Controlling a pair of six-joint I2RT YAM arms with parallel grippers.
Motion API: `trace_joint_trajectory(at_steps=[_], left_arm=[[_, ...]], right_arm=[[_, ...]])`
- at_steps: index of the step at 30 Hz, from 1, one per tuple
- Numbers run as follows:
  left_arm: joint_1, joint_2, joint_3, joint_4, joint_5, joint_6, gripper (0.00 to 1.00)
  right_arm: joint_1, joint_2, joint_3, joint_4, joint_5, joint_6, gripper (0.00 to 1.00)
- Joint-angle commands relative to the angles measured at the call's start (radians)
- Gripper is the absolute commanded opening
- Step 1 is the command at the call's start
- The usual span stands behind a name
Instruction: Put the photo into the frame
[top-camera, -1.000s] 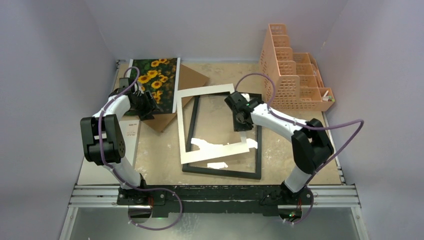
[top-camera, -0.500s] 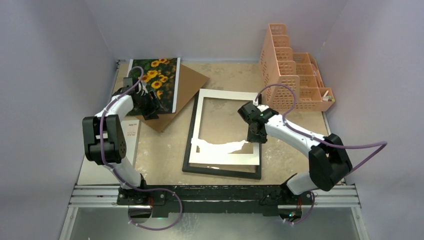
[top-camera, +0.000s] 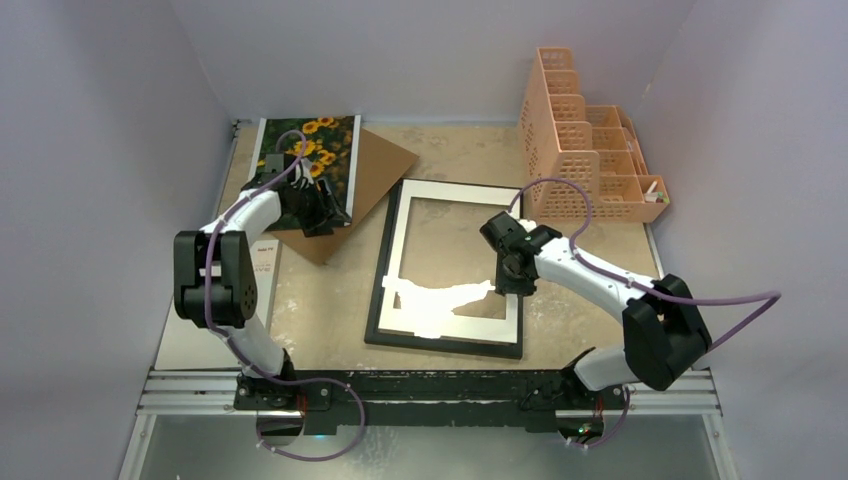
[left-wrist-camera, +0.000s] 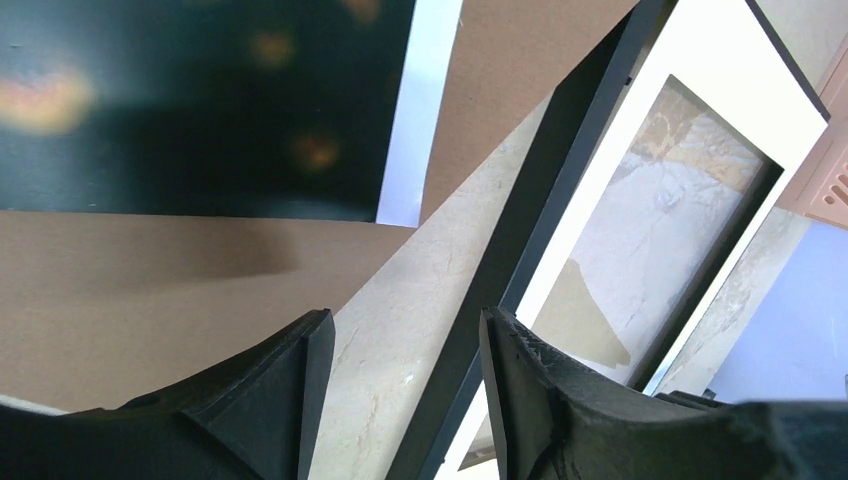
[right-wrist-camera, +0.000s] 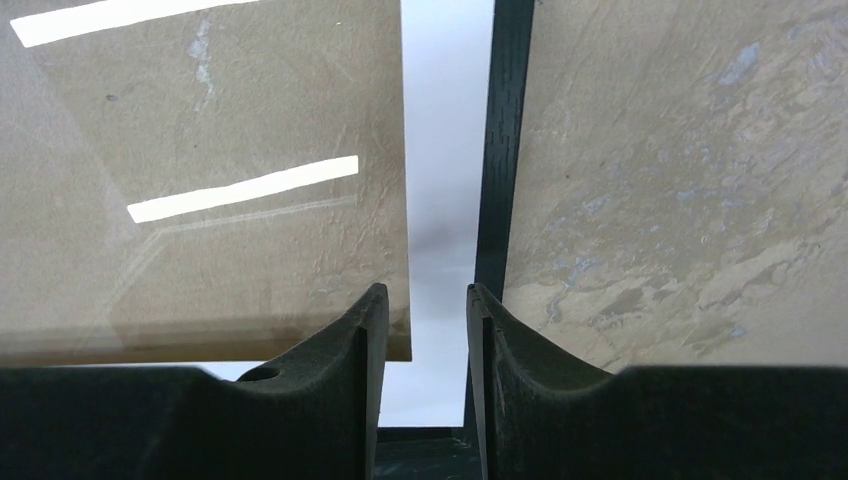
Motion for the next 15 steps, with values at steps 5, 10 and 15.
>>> trace_joint_trajectory(at_steps=[5,10,15], left_arm=[[-0.052,0.0,0.009,0.054,0.017,-0.023,0.57],[-0.087,-0.002,0.002,0.085,0.035,-0.023,0.58],[-0.115,-0.005,-0.012,0.104,0.044,-0.025,0.58]], right_arm=[[-0.003,-0.019,0.03,-0.016,-0.008,-0.059,0.38],[-0.003,0.019,0.072,0.044,-0.015,-0.05,0.43],[0.0,0.035,0.094,0.222,-0.154,-0.156,0.44]])
